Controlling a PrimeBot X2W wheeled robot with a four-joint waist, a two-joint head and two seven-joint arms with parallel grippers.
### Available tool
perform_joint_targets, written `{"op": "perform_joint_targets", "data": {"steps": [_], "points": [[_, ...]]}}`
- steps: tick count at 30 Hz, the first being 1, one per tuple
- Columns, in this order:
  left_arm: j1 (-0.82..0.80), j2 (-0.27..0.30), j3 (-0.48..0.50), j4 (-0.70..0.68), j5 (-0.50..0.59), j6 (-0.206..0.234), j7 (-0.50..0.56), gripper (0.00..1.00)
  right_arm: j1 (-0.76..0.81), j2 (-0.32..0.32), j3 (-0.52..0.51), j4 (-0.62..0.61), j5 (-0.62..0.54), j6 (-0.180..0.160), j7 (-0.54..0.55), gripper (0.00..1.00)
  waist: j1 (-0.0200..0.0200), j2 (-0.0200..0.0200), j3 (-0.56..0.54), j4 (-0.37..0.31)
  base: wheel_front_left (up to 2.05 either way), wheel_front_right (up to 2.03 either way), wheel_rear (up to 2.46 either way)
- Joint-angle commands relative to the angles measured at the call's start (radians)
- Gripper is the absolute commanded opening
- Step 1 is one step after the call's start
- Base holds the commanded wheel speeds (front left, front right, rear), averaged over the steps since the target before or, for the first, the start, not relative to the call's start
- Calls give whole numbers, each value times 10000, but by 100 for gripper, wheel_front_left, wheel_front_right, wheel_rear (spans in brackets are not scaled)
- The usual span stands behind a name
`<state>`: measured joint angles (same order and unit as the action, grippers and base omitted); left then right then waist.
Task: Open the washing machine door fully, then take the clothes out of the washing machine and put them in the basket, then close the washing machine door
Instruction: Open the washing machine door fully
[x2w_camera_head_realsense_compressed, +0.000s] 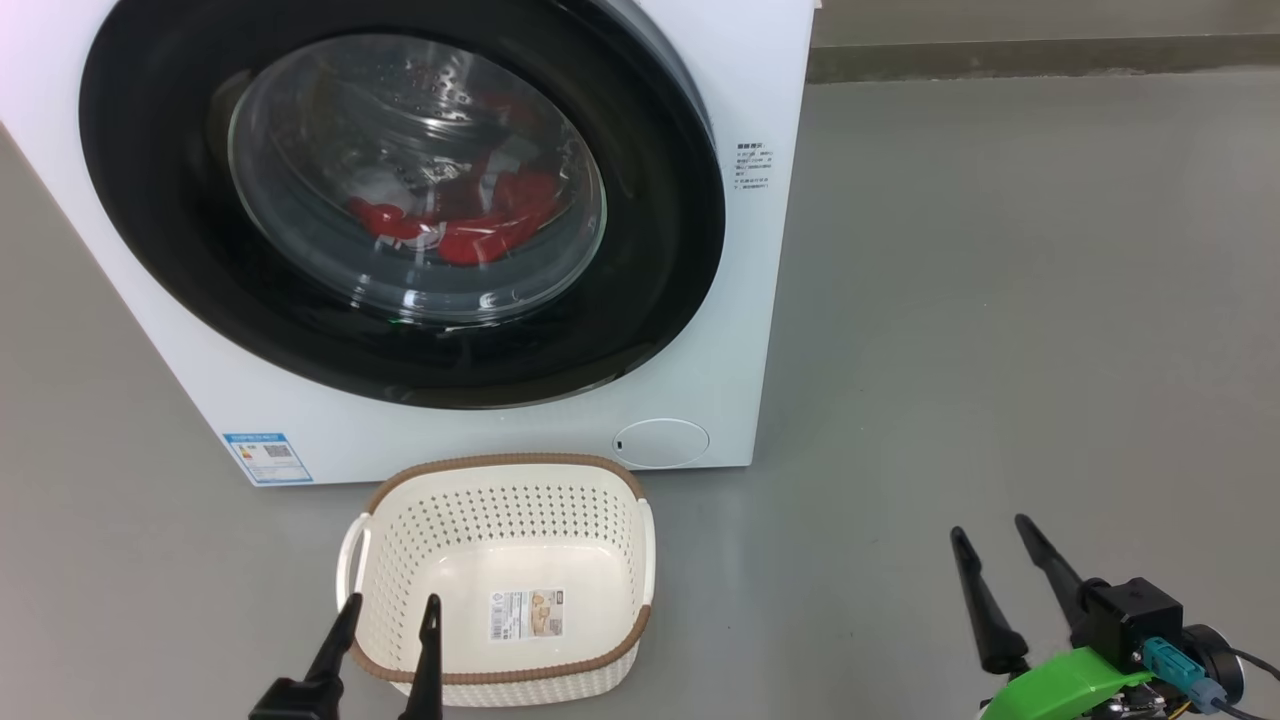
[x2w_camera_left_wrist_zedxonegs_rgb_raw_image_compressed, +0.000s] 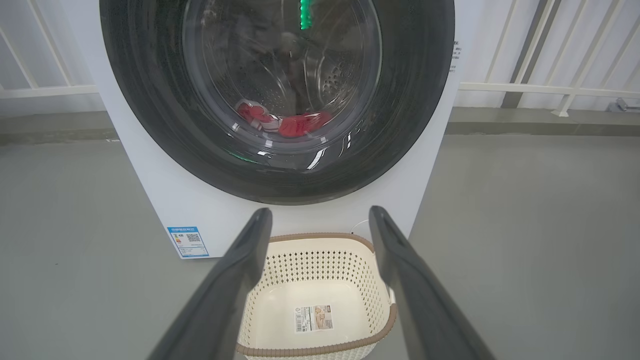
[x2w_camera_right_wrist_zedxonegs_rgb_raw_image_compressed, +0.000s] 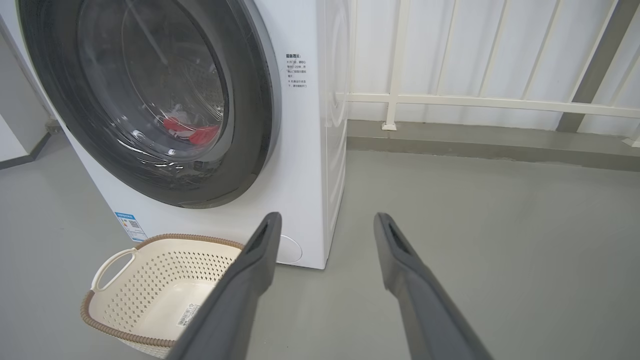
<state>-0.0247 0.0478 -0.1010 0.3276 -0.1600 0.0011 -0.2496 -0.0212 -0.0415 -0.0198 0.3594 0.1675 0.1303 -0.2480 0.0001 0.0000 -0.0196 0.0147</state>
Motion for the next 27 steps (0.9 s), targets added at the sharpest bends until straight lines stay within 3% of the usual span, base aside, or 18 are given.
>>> {"op": "perform_joint_targets", "data": {"steps": [1,9,14,27], "points": [[-326,35,310,-224,-100,94,-122,100,-183,-88,244,-174,23,4,-137,0,0,0,-1,1,0,0,0],[-326,31,302,-232,-117,113,-122,100,-218,-87,274,-150,316,4,-137,0,0,0,8,7,0,0,0],[-350,30,303,-251,-129,110,-122,100,-271,-87,239,-178,1435,4,-137,0,0,0,33,12,0,0,0],[-561,26,203,-526,-165,59,-122,100,-1067,-87,473,359,9224,4,-34,0,0,0,407,164,0,0,0]]}}
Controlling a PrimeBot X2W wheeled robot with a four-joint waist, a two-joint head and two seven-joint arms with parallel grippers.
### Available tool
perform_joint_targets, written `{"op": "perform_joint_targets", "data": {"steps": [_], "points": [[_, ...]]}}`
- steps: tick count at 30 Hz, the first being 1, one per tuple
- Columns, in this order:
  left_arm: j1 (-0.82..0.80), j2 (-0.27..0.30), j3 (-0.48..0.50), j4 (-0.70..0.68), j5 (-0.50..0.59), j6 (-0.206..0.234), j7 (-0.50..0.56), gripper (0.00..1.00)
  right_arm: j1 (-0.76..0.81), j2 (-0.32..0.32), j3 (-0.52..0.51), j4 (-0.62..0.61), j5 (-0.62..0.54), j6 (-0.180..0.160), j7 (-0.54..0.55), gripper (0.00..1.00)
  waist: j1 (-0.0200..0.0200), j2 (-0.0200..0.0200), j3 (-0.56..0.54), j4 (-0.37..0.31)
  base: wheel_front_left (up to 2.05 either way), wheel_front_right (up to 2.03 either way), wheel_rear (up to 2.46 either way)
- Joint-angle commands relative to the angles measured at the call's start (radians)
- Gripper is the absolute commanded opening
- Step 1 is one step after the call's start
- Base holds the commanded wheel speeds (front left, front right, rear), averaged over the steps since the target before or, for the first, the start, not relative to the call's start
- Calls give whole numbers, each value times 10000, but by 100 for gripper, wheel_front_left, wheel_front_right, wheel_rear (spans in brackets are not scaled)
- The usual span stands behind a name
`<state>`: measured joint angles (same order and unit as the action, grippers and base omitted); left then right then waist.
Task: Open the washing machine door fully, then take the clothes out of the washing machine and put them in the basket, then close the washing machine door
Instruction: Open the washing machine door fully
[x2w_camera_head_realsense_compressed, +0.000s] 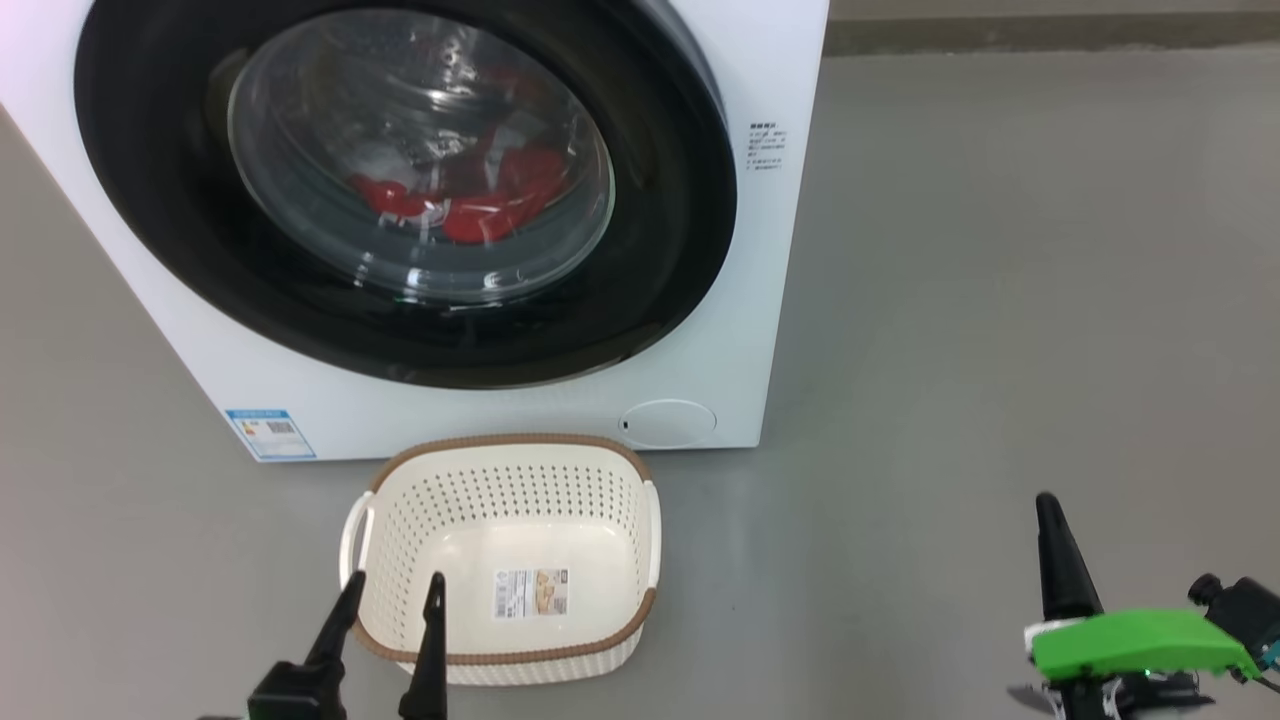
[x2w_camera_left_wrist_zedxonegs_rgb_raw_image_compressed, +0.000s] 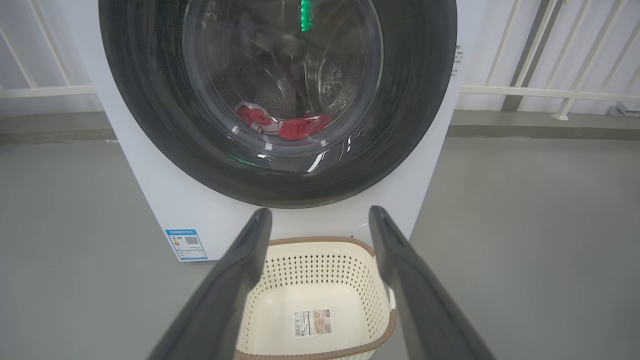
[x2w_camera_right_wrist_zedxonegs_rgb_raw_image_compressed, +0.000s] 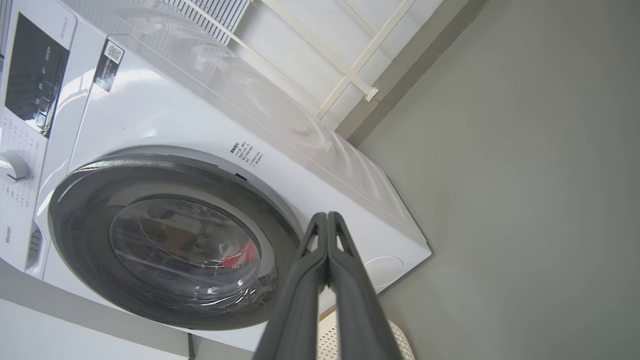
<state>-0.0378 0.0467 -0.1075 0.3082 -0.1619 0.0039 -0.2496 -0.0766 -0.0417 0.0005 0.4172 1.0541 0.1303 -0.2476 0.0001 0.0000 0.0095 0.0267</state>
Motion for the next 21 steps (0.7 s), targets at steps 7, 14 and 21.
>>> {"op": "perform_joint_targets", "data": {"steps": [7,14,21], "points": [[-675,37,185,-635,-202,-12,-122,100,-1328,-104,63,-276,2939,4,859,0,0,0,558,144,0,0,0],[-1051,36,5,-939,-257,-14,-122,100,-2583,-374,-453,-6,4820,4,2104,0,0,0,1181,300,0,0,0],[-1439,36,-188,-1211,-292,-59,-122,100,-4010,-765,-613,687,5554,4,3255,0,0,0,1819,492,0,0,0]]}}
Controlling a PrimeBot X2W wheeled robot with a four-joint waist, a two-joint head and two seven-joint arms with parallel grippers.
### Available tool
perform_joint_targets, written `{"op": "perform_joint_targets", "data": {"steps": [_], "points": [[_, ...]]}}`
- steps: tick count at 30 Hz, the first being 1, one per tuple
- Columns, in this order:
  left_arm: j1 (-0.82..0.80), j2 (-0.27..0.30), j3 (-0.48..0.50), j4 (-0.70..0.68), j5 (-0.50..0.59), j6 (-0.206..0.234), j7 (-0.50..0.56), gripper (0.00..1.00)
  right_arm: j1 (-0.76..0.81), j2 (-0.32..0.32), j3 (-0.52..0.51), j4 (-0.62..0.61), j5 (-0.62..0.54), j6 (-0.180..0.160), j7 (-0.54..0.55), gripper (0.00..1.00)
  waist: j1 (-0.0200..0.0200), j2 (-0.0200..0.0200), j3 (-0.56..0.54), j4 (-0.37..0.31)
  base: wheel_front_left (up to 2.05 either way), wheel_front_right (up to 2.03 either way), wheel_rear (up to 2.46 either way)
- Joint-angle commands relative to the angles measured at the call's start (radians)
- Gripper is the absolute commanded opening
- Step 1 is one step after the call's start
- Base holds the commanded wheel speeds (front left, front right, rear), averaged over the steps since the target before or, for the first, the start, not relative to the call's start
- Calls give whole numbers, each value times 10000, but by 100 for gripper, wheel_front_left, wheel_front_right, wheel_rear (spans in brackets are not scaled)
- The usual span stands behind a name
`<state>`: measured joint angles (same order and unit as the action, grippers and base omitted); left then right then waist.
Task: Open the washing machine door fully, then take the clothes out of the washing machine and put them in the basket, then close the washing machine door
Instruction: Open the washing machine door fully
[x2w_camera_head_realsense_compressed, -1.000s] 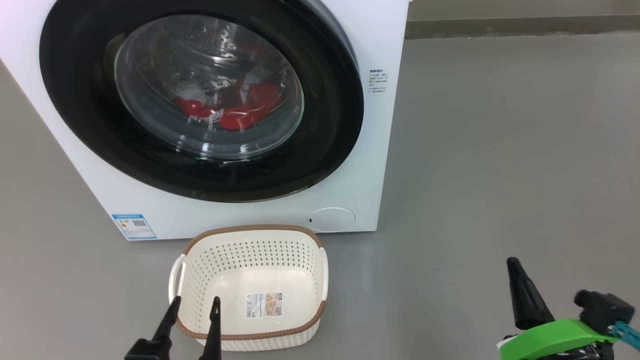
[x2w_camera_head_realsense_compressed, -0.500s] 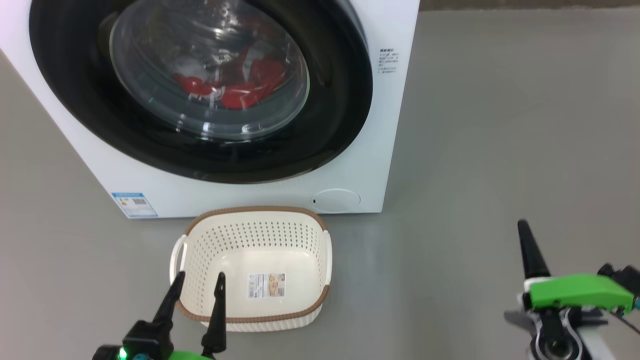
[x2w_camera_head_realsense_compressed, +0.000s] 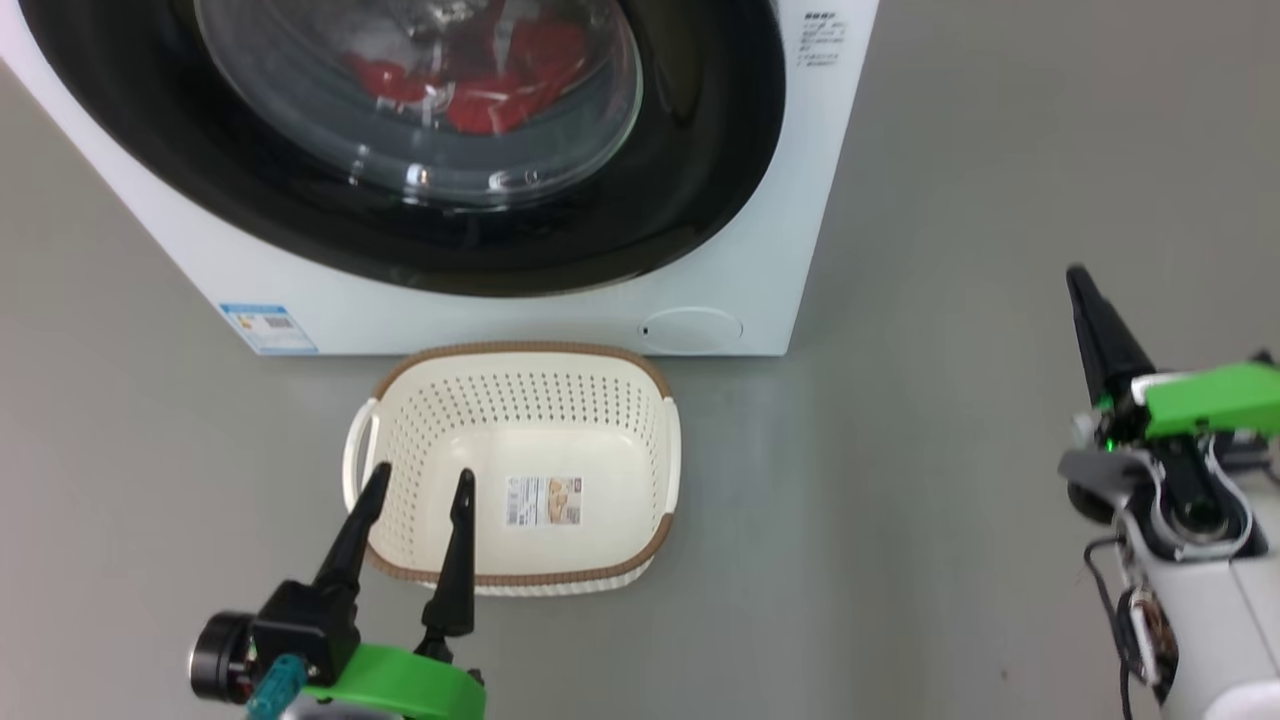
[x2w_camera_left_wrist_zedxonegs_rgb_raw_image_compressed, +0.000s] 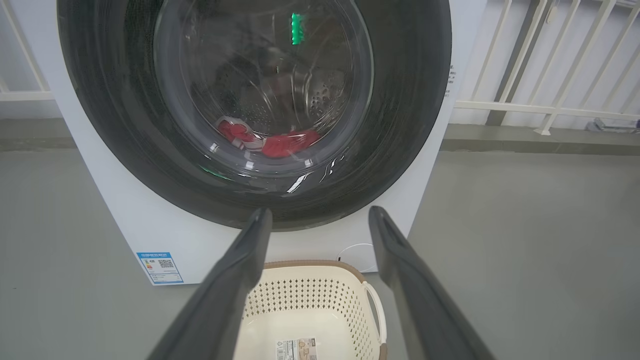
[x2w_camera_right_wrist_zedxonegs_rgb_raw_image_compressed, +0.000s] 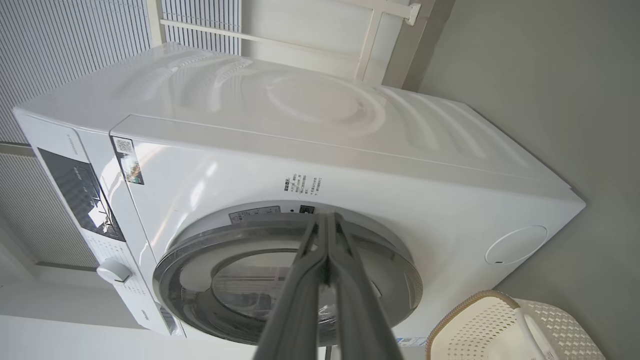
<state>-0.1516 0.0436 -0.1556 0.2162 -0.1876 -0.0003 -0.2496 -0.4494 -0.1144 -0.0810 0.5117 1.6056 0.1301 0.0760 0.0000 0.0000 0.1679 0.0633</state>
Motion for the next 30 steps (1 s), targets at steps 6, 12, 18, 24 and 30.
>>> {"op": "perform_joint_targets", "data": {"steps": [6,12,18,24,30], "points": [[-663,67,149,-483,-172,-26,-122,100,-1574,-249,345,253,193,6,829,0,0,0,873,308,0,0,0],[-1094,66,-41,-704,-224,-5,-122,100,-2998,-371,565,719,155,6,1444,0,0,0,1571,522,0,0,0],[-1575,66,-446,-889,-358,51,-122,100,-4585,-463,730,1424,67,6,1870,0,0,0,2193,859,0,0,0],[-1892,66,-699,-956,-392,62,-122,100,-5574,-470,921,1856,-140,6,1991,0,0,0,2530,1072,0,0,0],[-2145,66,-969,-1065,-464,83,-122,100,-6575,-422,1172,2504,-305,6,2273,0,0,0,2816,1306,0,0,0]]}}
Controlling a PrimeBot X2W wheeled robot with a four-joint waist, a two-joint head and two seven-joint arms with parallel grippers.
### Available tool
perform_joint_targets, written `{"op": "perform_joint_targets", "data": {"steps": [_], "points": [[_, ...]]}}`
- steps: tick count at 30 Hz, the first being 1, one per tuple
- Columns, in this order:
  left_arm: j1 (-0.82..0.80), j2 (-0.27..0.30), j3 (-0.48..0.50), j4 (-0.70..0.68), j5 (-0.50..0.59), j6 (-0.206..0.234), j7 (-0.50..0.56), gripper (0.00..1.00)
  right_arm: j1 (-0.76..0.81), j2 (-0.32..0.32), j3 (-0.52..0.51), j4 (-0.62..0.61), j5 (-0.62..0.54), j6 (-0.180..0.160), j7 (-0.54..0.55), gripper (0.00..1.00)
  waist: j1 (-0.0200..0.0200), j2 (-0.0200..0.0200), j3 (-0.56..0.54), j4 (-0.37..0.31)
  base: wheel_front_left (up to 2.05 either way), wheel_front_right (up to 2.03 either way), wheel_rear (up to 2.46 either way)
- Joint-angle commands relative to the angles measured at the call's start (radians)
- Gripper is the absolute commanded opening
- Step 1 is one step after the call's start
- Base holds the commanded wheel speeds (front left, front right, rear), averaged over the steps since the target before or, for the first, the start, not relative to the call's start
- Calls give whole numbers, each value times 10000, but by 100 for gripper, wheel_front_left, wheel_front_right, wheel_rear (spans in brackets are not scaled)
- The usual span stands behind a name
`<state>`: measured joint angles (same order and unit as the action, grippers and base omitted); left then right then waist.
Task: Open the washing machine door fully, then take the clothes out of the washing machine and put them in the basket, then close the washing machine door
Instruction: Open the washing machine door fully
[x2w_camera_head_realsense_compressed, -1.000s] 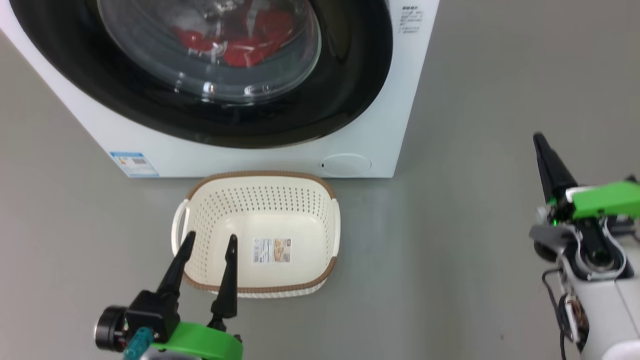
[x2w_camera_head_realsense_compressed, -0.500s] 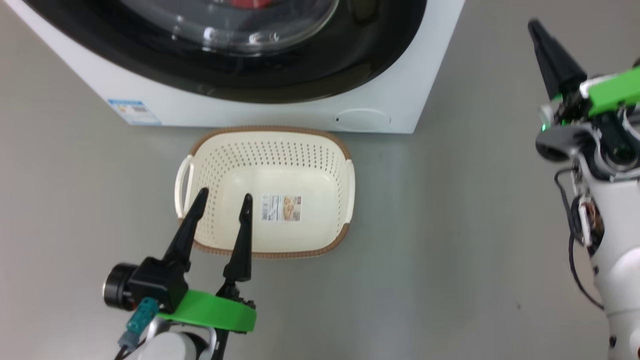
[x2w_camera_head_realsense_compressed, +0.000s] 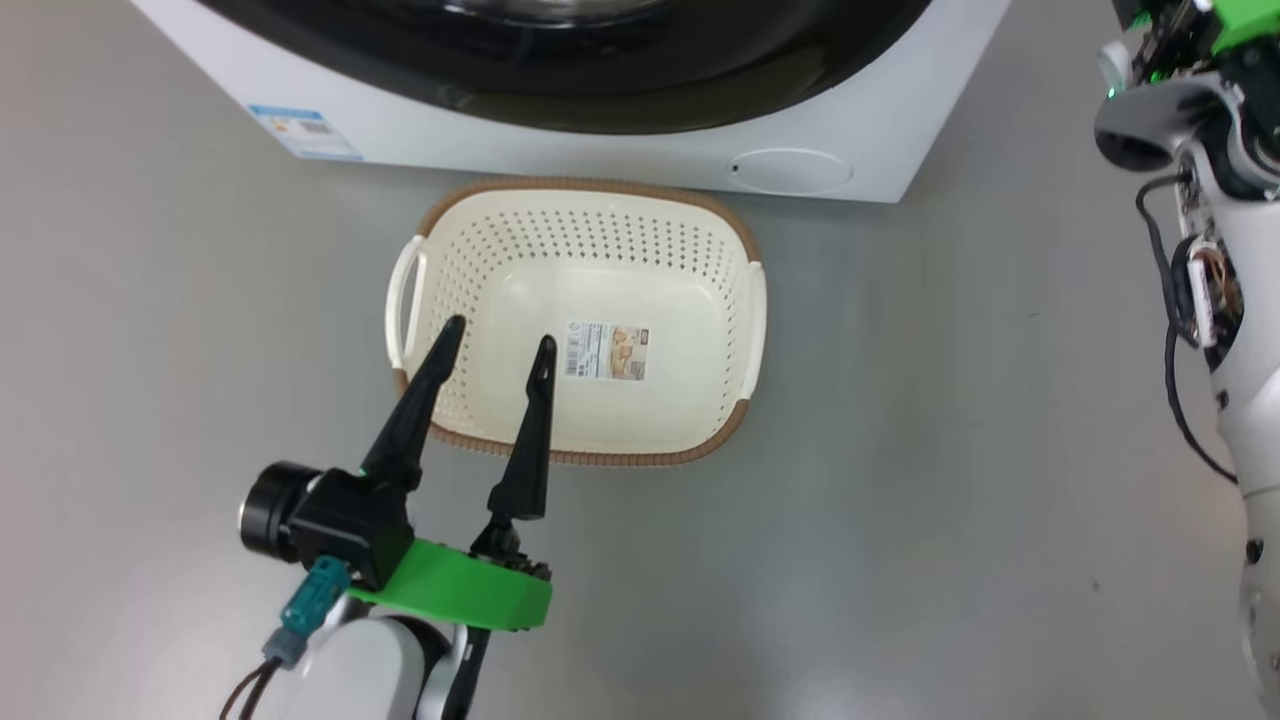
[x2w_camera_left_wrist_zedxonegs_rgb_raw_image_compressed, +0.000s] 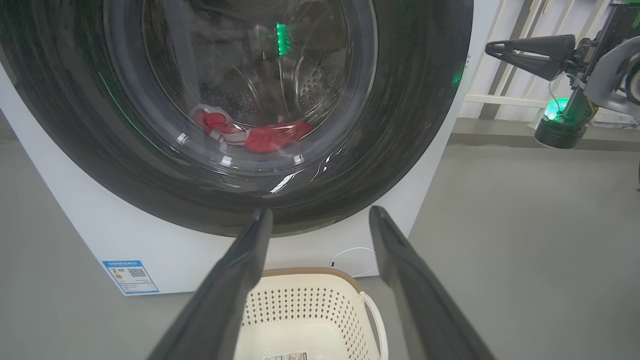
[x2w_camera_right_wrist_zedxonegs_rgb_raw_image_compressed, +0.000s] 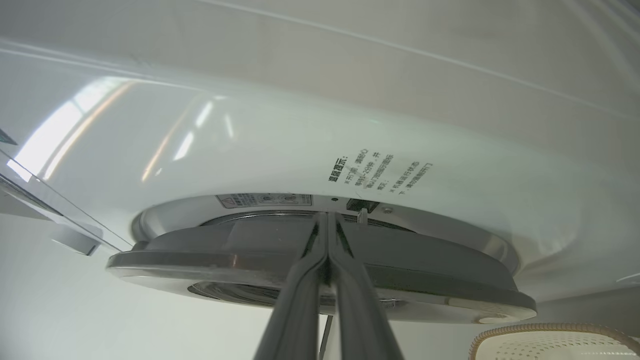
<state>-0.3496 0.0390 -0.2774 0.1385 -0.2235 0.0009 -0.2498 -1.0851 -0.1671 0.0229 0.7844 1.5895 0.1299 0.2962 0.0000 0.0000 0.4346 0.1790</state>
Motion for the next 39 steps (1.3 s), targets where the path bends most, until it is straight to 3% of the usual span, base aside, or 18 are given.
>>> {"op": "perform_joint_targets", "data": {"steps": [1,22,39], "points": [[-193,112,212,-303,-112,72,-120,100,-353,106,186,-102,-181,8,131,0,0,0,181,187,0,0,0],[-476,112,-275,-303,-272,108,-120,100,-2134,144,456,1527,-369,8,620,0,0,0,641,720,0,0,0],[-499,112,-301,-100,-345,185,-120,100,-2039,217,588,1736,35,8,2366,0,0,0,614,676,0,0,0]]}}
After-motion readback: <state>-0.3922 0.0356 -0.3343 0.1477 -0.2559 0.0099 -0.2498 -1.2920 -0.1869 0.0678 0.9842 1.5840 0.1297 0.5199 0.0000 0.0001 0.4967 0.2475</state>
